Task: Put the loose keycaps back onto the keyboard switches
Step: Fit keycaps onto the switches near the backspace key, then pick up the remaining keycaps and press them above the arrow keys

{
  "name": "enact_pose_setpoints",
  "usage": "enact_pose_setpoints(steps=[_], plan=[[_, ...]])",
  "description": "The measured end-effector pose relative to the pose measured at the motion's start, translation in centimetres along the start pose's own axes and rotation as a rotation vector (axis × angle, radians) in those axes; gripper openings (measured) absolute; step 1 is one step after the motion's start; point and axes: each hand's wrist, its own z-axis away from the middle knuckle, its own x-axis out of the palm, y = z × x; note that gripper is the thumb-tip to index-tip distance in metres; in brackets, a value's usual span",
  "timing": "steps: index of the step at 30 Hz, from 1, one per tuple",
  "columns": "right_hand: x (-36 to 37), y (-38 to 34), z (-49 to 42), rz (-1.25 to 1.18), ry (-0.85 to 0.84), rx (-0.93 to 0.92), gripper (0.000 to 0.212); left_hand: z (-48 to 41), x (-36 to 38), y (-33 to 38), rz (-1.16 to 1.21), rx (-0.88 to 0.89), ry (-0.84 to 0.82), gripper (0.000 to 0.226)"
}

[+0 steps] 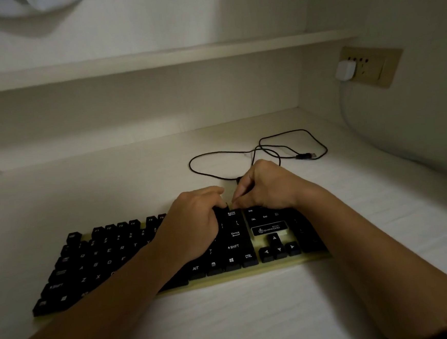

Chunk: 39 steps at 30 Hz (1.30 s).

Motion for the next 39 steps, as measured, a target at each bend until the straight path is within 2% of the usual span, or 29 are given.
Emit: enact_pose_setpoints(steps=[3, 6, 13, 18, 22, 29, 32, 39], plan=[[0.0, 0.0, 0.0, 0.013, -0.008, 0.006, 0.003, 0.1, 0.1, -0.1, -0.007, -0.022, -0.005, 0.038], [-0.3, -0.1, 0.3, 0.012, 0.022, -0.001, 0.011, -0.2, 0.0, -0.3, -0.007, -0.004, -0.018, 0.041], [-2.7, 1.1, 0.5, -0.062, 0.352, 0.01, 0.026, -3.0, -0.3, -0.7, 0.039, -0.155, -0.151, 0.035], [-3.2, 2.0, 0.1, -0.106, 0.453, 0.058, 0.022, -7.2, 0.4, -0.6, 0.034, -0.196, -0.21, 0.032], [-2.6, 2.4, -0.3, -0.102, 0.408, 0.027, 0.01, -9.0, 2.4, -0.9, -0.048, -0.186, -0.271, 0.037], [-2.8, 2.4, -0.2, -0.027, 0.398, -0.02, 0.015, -10.0, 4.6, -0.3, -0.15, -0.152, -0.304, 0.032], [-2.6, 2.2, -0.1, -0.023, 0.366, -0.033, 0.015, -10.2, 4.8, -0.6, -0.154, -0.169, -0.308, 0.036], [-2.5, 2.0, 0.1, -0.022, 0.352, -0.024, 0.014, -10.0, 3.9, -0.7, -0.107, -0.142, -0.273, 0.029]])
